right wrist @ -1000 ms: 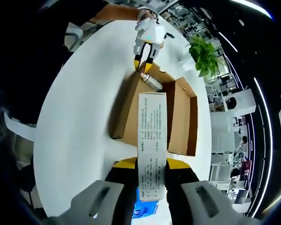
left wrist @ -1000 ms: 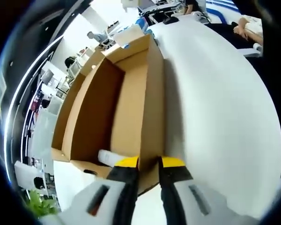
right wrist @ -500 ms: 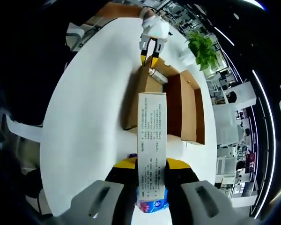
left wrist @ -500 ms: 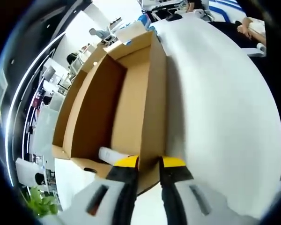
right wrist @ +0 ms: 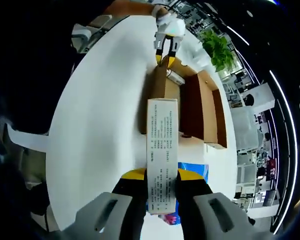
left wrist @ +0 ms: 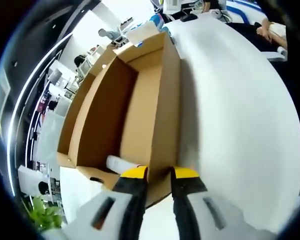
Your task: Operate the shoe box by opening the lid, removing the specified soft item, and placing it in the target area until the item is outside and the box remains undamaged.
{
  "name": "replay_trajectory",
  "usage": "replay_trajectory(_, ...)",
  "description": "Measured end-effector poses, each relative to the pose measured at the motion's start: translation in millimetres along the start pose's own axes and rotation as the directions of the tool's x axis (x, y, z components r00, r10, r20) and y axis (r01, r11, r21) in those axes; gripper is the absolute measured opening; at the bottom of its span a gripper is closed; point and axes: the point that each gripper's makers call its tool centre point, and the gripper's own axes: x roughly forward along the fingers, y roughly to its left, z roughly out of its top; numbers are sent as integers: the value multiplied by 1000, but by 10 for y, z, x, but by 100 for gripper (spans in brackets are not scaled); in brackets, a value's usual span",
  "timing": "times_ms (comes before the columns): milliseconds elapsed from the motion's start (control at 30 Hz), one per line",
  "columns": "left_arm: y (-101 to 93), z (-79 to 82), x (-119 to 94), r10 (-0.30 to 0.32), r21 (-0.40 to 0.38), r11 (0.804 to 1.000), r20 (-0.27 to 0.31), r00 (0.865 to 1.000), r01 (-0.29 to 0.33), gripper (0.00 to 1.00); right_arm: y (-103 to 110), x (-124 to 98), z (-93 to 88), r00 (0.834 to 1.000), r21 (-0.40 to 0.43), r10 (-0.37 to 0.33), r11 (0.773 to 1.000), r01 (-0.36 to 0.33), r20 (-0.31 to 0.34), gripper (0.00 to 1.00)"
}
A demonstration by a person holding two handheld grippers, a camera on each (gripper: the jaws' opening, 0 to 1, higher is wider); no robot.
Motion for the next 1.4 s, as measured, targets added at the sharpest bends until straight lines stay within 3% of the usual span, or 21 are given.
replay_trajectory(533,-15,5,5,10,4,1000,7,1000,-10,18,190,70,-253,999,37,5,999,-3,-47,20)
replay_trajectory(1400,-22,2,1,18,8,1000,14,1000,-18,19,293,227,-388,997,36,-3,999,6,-82,20)
